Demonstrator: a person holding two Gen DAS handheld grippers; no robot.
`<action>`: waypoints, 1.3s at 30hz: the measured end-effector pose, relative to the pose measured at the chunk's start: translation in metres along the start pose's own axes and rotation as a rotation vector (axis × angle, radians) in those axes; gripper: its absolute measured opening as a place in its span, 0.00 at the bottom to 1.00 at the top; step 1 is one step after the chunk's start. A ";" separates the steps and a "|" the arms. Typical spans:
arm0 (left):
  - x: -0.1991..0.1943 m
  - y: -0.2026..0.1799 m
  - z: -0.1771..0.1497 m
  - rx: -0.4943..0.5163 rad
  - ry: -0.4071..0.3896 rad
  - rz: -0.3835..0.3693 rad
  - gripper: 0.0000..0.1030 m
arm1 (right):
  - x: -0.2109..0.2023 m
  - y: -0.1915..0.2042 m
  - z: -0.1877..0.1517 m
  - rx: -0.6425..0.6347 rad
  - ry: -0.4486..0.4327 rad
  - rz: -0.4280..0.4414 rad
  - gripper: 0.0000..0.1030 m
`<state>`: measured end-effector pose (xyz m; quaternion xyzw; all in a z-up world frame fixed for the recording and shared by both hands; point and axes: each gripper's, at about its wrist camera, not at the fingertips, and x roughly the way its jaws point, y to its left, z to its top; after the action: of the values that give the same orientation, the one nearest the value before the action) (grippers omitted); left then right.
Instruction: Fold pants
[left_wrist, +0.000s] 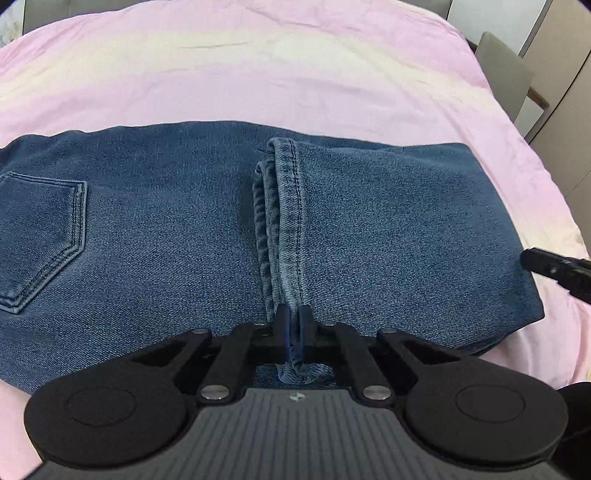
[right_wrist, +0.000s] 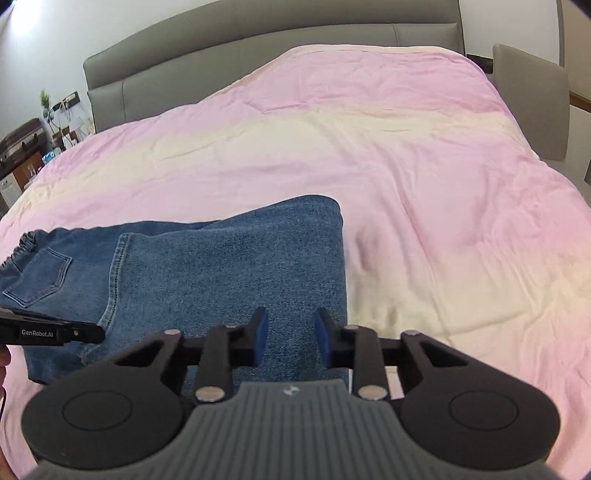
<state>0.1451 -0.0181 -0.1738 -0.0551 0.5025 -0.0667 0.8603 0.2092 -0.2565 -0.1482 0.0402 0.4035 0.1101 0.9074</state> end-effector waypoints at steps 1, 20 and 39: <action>0.000 -0.001 0.001 0.012 0.008 0.004 0.05 | 0.010 0.000 -0.001 0.002 0.032 -0.005 0.14; 0.019 0.032 0.046 -0.181 -0.043 -0.076 0.61 | 0.027 -0.003 -0.003 0.044 0.087 0.023 0.30; -0.014 -0.004 0.083 0.006 -0.196 -0.022 0.16 | 0.019 -0.006 0.030 -0.010 0.006 0.039 0.35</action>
<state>0.2110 -0.0178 -0.1207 -0.0643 0.4149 -0.0719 0.9048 0.2444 -0.2577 -0.1429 0.0433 0.4047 0.1300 0.9041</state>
